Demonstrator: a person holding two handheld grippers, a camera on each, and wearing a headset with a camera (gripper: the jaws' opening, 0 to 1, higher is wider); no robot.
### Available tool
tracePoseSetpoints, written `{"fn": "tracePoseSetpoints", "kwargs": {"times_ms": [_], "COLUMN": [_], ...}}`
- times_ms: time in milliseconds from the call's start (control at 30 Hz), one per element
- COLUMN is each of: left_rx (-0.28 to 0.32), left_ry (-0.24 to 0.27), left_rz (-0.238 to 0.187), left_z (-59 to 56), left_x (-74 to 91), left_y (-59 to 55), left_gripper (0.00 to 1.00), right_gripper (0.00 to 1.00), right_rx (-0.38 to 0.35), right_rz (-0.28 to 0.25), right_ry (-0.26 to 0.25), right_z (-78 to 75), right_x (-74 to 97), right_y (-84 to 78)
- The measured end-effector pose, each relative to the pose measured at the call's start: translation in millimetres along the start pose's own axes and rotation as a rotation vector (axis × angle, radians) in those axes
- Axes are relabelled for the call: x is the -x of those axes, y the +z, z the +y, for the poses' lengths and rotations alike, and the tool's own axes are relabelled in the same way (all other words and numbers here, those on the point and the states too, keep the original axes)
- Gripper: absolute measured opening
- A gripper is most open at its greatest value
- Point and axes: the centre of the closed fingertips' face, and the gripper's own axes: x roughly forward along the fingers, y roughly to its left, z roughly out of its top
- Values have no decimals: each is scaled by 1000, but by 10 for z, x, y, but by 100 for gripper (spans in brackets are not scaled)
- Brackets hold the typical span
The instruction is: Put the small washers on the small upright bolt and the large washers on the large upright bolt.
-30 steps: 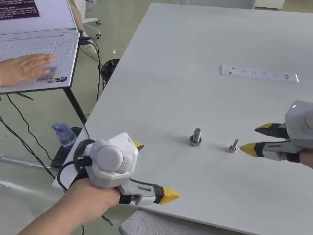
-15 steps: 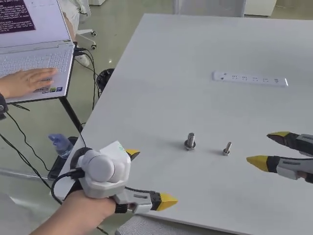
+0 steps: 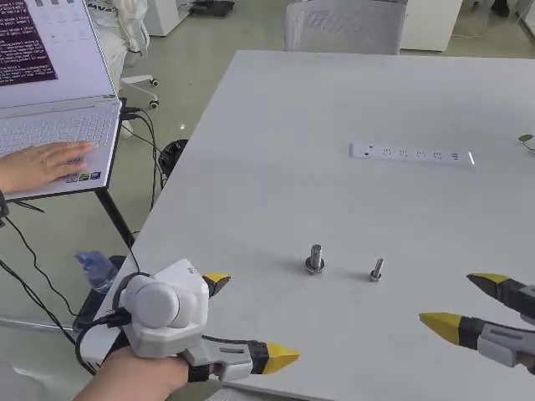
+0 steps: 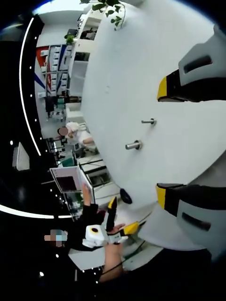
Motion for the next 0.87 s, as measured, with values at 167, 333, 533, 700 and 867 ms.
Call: {"fn": "tracePoseSetpoints", "kwargs": {"times_ms": [167, 333, 533, 700, 867], "left_rx": [-1, 17, 56, 71, 57], "left_ry": [-5, -17, -10, -4, -7], "left_rz": [3, -16, -25, -28, -13], "left_z": [-27, -43, 19, 39, 22], "left_x": [4, -2, 15, 13, -22], "left_y": [-51, -99, -140, -129, -111], "left_gripper": [97, 99, 99, 99, 99], "right_gripper": [74, 77, 81, 83, 85], "right_rx": [21, -6, -19, -22, -28], "right_rz": [25, 39, 38, 78, 93], "right_ry": [17, 37, 44, 34, 25], "right_z": [44, 69, 107, 113, 45], "right_x": [58, 95, 126, 144, 134], "right_y": [-135, -262, -326, -441, -535]}}
